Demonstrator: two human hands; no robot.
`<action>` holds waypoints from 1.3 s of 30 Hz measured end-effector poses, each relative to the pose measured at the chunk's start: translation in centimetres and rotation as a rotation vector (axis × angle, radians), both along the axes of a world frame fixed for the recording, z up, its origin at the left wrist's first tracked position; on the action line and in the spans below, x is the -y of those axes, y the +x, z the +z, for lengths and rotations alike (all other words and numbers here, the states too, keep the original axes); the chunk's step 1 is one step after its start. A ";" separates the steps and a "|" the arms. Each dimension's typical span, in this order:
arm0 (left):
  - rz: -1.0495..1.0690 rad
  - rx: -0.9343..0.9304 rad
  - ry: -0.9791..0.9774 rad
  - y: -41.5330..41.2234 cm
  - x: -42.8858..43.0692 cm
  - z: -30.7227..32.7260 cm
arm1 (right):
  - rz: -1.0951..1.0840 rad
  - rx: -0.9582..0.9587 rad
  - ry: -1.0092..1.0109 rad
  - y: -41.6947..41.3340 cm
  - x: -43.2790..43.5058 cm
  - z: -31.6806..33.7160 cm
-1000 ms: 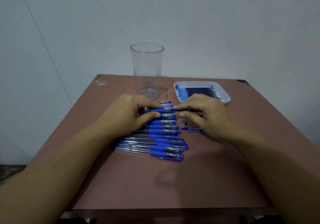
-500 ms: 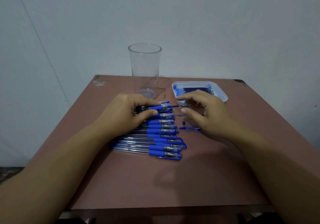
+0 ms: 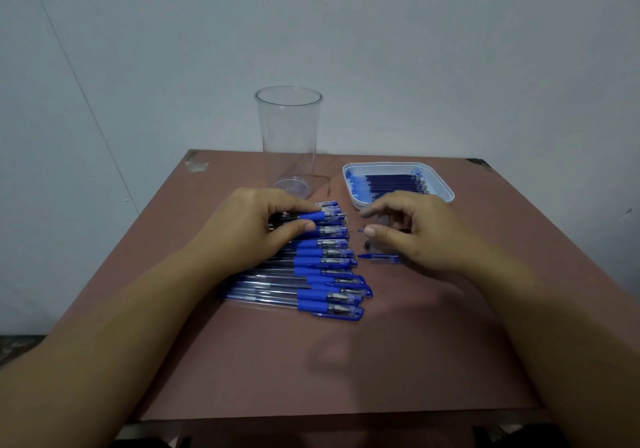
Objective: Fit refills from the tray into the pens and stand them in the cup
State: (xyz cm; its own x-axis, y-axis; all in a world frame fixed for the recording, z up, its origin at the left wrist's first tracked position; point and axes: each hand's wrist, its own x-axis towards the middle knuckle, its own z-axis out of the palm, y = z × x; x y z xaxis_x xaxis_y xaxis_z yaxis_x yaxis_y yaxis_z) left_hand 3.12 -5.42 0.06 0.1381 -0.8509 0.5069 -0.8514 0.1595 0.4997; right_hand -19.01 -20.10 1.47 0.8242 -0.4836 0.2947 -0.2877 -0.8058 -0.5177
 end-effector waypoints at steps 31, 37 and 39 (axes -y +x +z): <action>-0.036 0.044 -0.030 -0.5 0.3 -0.3 | 0.070 0.296 0.205 2.3 -1.7 -1.0; -0.044 0.054 -0.032 -0.6 0.3 -0.3 | 0.077 0.254 0.021 2.4 -1.4 -1.1; -0.047 0.047 -0.032 -0.7 0.3 -0.3 | 0.090 0.241 -0.015 2.3 -1.4 -1.1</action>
